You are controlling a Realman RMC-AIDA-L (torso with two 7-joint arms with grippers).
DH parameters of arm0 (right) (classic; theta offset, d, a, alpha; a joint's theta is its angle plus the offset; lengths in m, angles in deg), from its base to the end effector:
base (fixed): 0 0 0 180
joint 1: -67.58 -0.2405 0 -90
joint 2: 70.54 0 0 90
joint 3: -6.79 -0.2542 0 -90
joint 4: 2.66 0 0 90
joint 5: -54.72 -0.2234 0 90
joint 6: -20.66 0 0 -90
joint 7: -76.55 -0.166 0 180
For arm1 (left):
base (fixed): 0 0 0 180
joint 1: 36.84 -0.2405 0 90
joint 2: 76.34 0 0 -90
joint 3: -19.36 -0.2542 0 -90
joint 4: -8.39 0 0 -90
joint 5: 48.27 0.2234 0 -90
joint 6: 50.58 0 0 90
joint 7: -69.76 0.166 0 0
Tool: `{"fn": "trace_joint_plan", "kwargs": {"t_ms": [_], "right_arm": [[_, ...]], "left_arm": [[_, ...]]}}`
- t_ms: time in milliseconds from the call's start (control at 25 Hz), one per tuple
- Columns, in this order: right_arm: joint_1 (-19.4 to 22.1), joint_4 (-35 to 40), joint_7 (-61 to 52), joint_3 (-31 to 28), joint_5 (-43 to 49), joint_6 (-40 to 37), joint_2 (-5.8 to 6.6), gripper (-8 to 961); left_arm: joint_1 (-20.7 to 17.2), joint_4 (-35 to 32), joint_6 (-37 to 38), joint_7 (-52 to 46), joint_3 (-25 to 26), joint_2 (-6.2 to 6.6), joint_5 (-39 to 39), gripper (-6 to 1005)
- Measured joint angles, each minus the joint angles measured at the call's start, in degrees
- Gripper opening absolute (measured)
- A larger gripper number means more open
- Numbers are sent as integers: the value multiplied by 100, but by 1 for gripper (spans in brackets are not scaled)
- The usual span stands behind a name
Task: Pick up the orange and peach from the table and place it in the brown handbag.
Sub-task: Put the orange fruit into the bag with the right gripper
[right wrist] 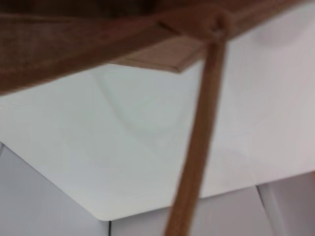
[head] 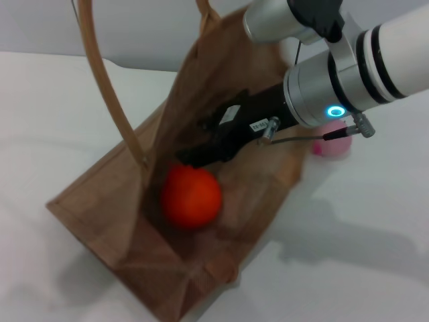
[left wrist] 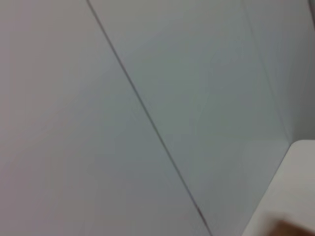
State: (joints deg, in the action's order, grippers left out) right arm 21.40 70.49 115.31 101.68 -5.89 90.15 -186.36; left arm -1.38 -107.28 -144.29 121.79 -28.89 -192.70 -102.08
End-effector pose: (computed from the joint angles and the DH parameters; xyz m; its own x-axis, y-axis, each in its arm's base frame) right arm 0.0383 0.3791 -0.0780 0.9571 -0.2834 -0.0603 -0.2897 -0.9416 -0.1719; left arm -0.0500 0.3593 0.1797 0.9789 -0.0267 0.2024 0.1291 -0.6871 -0.7150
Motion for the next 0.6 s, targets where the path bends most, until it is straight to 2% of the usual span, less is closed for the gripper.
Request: {"fn": "trace_joint_plan", "kwargs": {"t_ms": [120, 360, 480, 600], "right_arm": [[-40, 24, 0, 18, -137, 31, 11, 569], [-58, 51, -16, -52, -47, 127, 27, 772], [-6, 121, -85, -371, 353, 388, 38, 890], [154, 510, -244, -797, 925, 729, 33, 890]], "left_arm": [[-44, 0, 29, -17, 22, 0, 145, 114], [-150, 0, 68, -34, 43, 0, 215, 114], [-304, 0, 103, -35, 218, 0, 221, 114], [-417, 0, 128, -35, 378, -1, 224, 114]]}}
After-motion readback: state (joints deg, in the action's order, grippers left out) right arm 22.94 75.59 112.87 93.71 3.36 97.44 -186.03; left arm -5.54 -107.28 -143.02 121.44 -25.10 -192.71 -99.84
